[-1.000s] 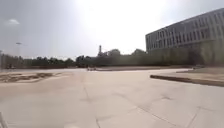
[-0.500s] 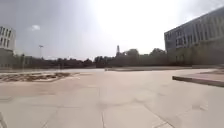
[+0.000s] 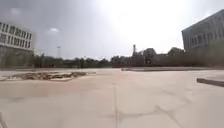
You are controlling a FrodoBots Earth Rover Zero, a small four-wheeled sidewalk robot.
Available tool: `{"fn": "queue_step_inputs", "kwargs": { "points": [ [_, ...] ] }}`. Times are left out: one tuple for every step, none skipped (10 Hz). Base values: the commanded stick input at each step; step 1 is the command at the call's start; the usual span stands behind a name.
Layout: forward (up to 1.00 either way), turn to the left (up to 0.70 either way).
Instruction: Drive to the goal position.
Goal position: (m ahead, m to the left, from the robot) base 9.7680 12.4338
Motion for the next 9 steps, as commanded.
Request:
{"fn": "queue_step_inputs", "kwargs": {
  "points": [
    [0.7,0.02],
    [0.7,0.02],
    [0.7,0.02],
    [0.7,0.02],
    [0.7,0.02],
    [0.7,0.02],
    [0.7,0.02],
    [0.7,0.02],
    [0.7,0.02]
  ]
}}
